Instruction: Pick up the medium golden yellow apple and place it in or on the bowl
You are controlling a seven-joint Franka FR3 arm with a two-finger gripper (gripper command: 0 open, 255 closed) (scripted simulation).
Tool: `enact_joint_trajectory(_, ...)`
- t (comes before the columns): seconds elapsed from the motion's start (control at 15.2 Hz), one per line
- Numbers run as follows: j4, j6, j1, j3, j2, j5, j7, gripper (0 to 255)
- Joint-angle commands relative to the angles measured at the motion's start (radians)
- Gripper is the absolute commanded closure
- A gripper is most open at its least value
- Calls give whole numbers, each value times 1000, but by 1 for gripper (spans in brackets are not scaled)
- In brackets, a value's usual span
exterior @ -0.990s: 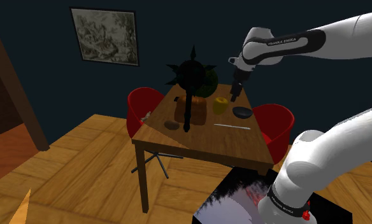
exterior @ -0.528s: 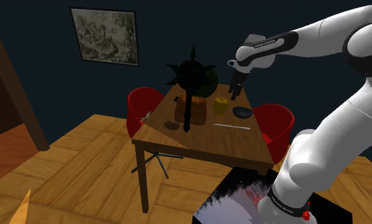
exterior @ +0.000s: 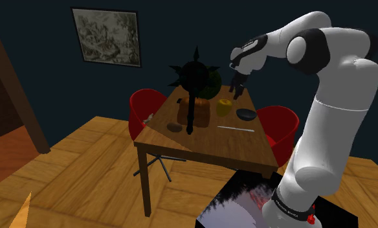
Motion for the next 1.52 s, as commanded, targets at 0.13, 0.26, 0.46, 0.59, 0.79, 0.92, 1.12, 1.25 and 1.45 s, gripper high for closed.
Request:
enact_joint_trajectory(0.13,181,-50,-102,32,216,193,-204,0)
enact_joint_trajectory(0.26,236,-67,-140,53,266,227,-241,0)
enact_joint_trajectory(0.46,225,-40,-148,66,288,247,-253,0)
enact_joint_trajectory(0.59,219,-23,-152,74,304,262,-262,0)
enact_joint_trajectory(0.79,212,-1,-159,86,324,281,-273,0)
enact_joint_trajectory(0.92,212,-1,-159,86,324,281,-273,0)
enact_joint_trajectory(1.12,212,-1,-159,86,324,281,-273,0)
enact_joint_trajectory(1.25,212,-1,-159,86,324,281,-273,0)
enact_joint_trajectory(1.45,212,-1,-159,86,324,281,-273,255)
